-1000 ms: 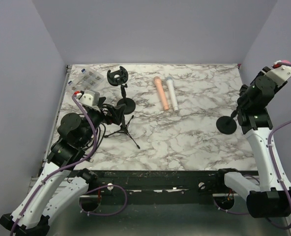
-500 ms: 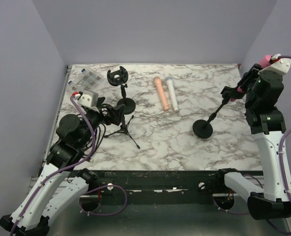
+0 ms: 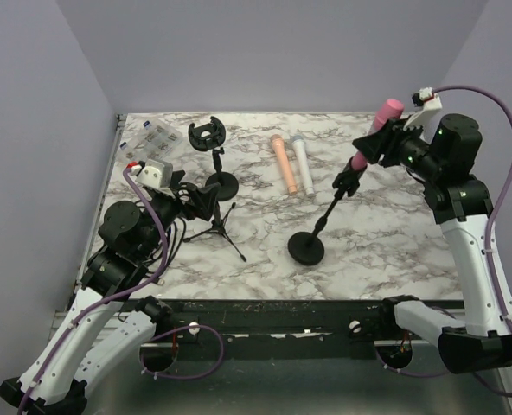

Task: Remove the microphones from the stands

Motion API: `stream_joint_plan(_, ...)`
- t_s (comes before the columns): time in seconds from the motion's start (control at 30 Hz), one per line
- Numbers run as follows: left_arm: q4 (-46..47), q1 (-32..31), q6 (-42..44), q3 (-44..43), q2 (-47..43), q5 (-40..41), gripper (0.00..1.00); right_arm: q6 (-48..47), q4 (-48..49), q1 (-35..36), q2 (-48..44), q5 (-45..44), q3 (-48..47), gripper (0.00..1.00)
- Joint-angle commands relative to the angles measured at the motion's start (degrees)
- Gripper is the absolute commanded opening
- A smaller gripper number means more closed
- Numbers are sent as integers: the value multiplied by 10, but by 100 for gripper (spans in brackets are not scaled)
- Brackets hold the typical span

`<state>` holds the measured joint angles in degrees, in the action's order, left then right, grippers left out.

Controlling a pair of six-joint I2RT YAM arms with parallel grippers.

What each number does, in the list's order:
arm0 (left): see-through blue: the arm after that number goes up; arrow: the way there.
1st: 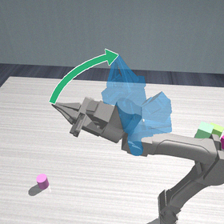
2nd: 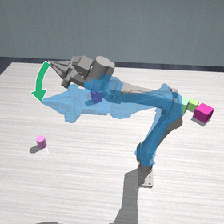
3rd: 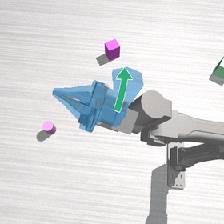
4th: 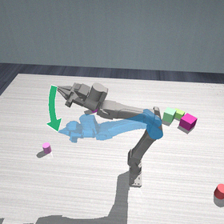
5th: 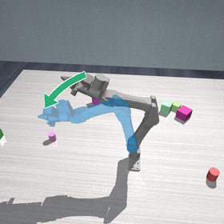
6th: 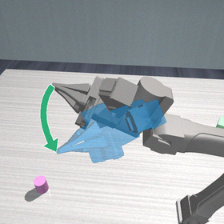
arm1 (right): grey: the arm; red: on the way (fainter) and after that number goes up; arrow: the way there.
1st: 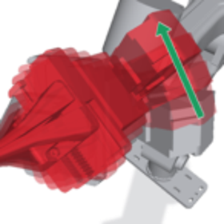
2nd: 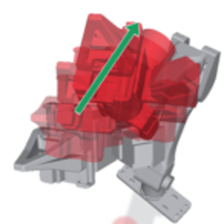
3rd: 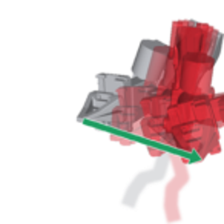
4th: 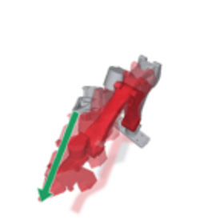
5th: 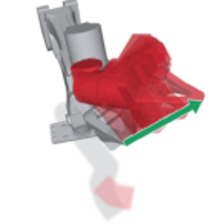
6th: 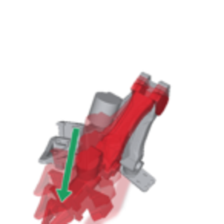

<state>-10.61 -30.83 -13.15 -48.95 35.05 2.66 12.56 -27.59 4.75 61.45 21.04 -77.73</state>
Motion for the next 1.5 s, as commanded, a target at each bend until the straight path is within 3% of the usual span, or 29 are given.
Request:
stream_joint_plan(0.0, 0, -2, 2, -1, -4, 6, 99, 45, 57, 63, 11, 161, -40, 1)
stream_joint_plan(0.07, 0, -2, 3, 0, -2, 7, 99, 32, 38, 139, 36, 129, -61, 1)
stream_joint_plan(0.13, -1, -2, 3, -1, 1, 6, 99, 4, 19, 242, 58, 30, -74, 1)
stream_joint_plan(0.17, -1, -2, 2, -1, 2, 5, 99, 0, 27, 275, 63, -33, -70, 1)
stream_joint_plan(0.23, -1, -2, 3, 0, 2, 7, 98, -1, 45, 312, 74, -70, -65, 1)
stream_joint_plan(0.53, 24, -2, 7, 15, -5, -21, 99, -20, 65, 340, 107, -119, -109, 1)
stream_joint_plan(0.8, 59, -3, -17, 1, 28, -199, 99, -49, 18, 356, 164, -227, -191, 1)
stream_joint_plan(1.13, 29, -15, -112, -62, 114, -351, 99, -32, 29, 359, 165, -288, -138, 1)
stream_joint_plan(1.27, 21, -92, -75, -74, 131, -281, 99, -31, 40, 359, 157, -288, -118, 1)
stream_joint_plan(1.47, 75, -189, 1, -44, 124, -66, 98, -29, 47, 359, 154, -291, -96, 1)
